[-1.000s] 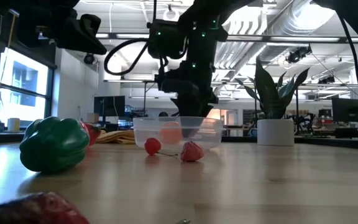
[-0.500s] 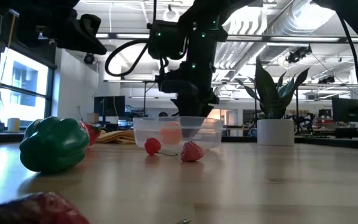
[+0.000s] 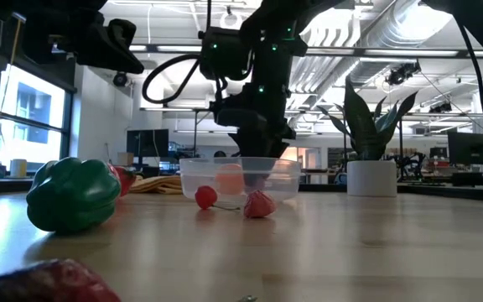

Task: Pick and placing Produce into tupperware
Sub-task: Put the onion into the transparent bin

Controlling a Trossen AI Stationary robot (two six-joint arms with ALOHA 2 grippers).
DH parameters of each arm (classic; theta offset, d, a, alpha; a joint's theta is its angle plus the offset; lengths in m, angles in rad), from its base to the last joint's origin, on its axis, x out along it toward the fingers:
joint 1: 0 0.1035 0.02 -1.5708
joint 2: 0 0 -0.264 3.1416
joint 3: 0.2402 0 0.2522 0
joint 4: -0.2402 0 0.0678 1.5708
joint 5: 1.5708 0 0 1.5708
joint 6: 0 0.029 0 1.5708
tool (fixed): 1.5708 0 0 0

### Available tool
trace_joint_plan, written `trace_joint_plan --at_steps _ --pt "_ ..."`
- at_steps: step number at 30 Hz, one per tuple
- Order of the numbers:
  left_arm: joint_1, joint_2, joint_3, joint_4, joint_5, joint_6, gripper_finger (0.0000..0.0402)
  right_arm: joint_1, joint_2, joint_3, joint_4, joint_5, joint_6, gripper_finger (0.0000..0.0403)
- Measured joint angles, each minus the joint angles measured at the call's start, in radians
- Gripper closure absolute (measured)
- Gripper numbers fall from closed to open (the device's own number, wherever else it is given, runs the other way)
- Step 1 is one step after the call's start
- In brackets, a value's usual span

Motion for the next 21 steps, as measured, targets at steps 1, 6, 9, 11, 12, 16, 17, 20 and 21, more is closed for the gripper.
trace_joint_plan --at_steps 1,6,9,11,12,16,17,20,21 --pt "0.0 0.0 0.0 0.0 0.0 0.0 0.0383 0.0 0.0 0.0 0.0 0.001 0.002 0.0197" --pt "0.0 0.0 0.0 0.0 0.0 0.0 0.0383 0.001 -0.035 -0.002 -0.026 0.021 0.018 0.0194" --pt "0.0 0.0 0.0 0.0 0.0 0.0 0.0383 0.009 -0.088 -0.002 -0.057 0.053 0.046 0.0194" --pt "0.0 0.0 0.0 0.0 0.0 0.0 0.0383 0.021 -0.135 -0.002 -0.091 0.083 0.086 0.0194" --pt "0.0 0.0 0.0 0.0 0.0 0.0 0.0383 0.029 -0.161 -0.002 -0.114 0.097 0.112 0.0194" --pt "0.0 0.0 0.0 0.0 0.0 0.0 0.0383 0.07 -0.272 0.0 -0.258 0.138 0.267 0.0194" --pt "0.0 0.0 0.0 -0.001 0.0 0.0 0.0383 0.086 -0.294 0.0 -0.308 0.148 0.319 0.0194" --pt "0.0 0.0 0.0 0.0 0.0 0.0 0.0383 0.152 -0.354 0.0 -0.459 0.185 0.474 0.0194" --pt "0.0 0.0 0.0 0.0 0.0 0.0 0.0383 0.179 -0.369 0.0 -0.508 0.195 0.526 0.0194"
